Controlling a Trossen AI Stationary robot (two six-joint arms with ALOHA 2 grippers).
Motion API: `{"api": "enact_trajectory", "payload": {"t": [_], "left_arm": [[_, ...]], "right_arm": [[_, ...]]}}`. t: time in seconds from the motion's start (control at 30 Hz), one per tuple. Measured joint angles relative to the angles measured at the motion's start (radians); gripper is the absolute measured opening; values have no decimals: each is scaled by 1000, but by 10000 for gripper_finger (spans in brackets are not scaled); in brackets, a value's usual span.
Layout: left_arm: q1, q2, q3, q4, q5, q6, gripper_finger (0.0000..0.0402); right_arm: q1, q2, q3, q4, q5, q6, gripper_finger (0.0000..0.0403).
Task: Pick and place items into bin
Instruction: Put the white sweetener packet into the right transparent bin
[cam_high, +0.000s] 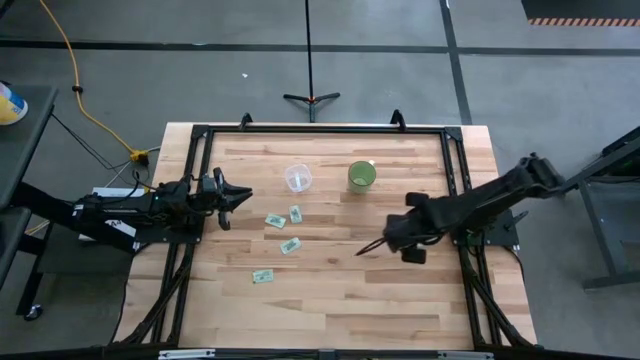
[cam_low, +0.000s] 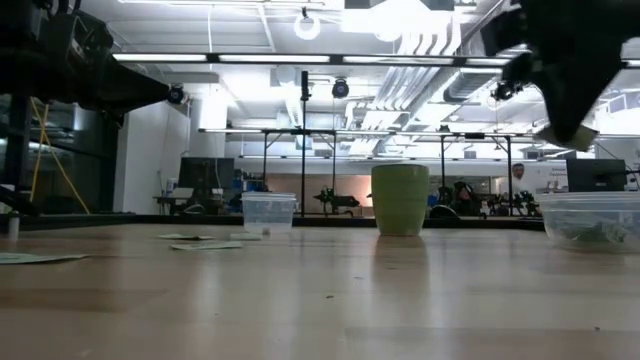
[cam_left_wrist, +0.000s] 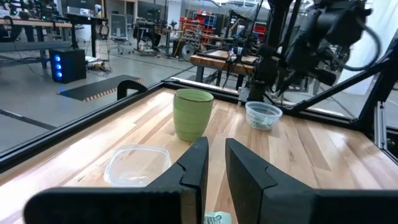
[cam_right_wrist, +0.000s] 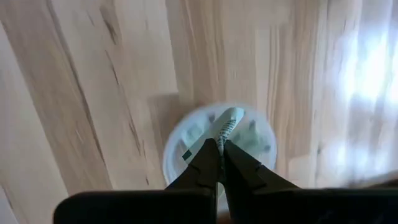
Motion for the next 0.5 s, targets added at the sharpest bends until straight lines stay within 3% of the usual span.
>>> {"api": "enact_trajectory", "payload": {"t": [0.23, 0.5], "left_arm": [[0, 0, 0, 1, 0, 0, 92], [0, 0, 0, 7, 0, 0, 92]], "right_arm": [[-7, -134, -175, 139, -32, 21, 15], [-38, -155, -261, 141, -65, 54, 39]]}}
